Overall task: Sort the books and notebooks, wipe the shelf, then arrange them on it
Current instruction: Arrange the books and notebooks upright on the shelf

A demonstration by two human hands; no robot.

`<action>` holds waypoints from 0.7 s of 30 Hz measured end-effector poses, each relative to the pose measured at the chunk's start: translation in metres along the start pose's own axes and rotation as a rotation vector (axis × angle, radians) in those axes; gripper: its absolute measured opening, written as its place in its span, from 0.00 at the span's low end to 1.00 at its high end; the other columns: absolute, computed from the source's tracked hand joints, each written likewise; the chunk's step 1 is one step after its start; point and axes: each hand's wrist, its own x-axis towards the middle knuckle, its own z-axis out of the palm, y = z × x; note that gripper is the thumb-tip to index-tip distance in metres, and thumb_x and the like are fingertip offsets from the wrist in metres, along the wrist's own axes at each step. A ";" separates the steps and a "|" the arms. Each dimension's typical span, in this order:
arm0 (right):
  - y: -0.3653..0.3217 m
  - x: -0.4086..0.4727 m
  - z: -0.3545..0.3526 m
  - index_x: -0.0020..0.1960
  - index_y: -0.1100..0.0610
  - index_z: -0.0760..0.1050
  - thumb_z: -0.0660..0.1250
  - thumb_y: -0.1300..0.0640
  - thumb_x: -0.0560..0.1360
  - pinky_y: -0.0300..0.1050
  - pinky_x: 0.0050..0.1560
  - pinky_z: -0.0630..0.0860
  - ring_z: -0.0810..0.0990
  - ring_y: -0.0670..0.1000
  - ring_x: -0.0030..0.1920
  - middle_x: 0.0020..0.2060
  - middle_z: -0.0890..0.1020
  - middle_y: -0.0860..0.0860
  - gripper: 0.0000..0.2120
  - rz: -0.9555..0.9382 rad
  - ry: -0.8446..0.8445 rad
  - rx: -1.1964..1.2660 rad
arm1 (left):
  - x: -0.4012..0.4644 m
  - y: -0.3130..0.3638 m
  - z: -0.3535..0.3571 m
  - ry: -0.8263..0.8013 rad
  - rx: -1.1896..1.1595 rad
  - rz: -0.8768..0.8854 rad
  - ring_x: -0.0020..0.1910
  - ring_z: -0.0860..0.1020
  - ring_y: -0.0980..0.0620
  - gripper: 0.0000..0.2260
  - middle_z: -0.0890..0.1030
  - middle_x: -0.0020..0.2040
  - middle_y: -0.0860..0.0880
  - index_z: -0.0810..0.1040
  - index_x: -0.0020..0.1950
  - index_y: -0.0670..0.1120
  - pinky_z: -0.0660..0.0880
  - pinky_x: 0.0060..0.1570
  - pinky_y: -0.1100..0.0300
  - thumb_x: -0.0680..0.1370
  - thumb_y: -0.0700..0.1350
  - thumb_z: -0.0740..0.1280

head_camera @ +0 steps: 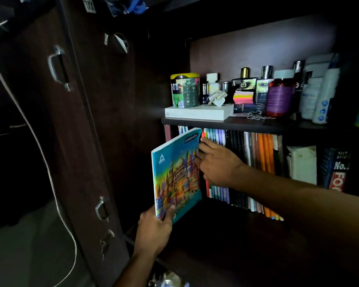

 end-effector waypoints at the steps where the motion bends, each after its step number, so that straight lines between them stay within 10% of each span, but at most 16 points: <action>1: -0.001 -0.003 0.003 0.68 0.59 0.74 0.52 0.42 0.82 0.61 0.80 0.47 0.67 0.60 0.72 0.66 0.78 0.57 0.27 0.028 0.035 0.027 | 0.001 0.000 -0.002 -0.024 -0.023 -0.011 0.52 0.81 0.54 0.17 0.82 0.51 0.55 0.81 0.63 0.51 0.78 0.46 0.59 0.80 0.59 0.67; 11: -0.029 -0.011 0.038 0.70 0.57 0.66 0.67 0.24 0.67 0.61 0.80 0.42 0.62 0.58 0.78 0.67 0.77 0.59 0.46 0.269 0.242 0.310 | 0.017 -0.011 -0.006 -0.151 -0.095 -0.036 0.56 0.81 0.55 0.17 0.83 0.57 0.58 0.78 0.60 0.61 0.78 0.56 0.55 0.76 0.66 0.66; 21: -0.027 -0.016 0.043 0.69 0.60 0.72 0.54 0.38 0.81 0.62 0.80 0.52 0.67 0.57 0.75 0.66 0.79 0.60 0.30 0.289 0.361 0.339 | 0.019 -0.010 -0.006 -0.203 0.012 0.063 0.52 0.79 0.64 0.16 0.80 0.53 0.65 0.76 0.57 0.65 0.75 0.48 0.66 0.73 0.69 0.62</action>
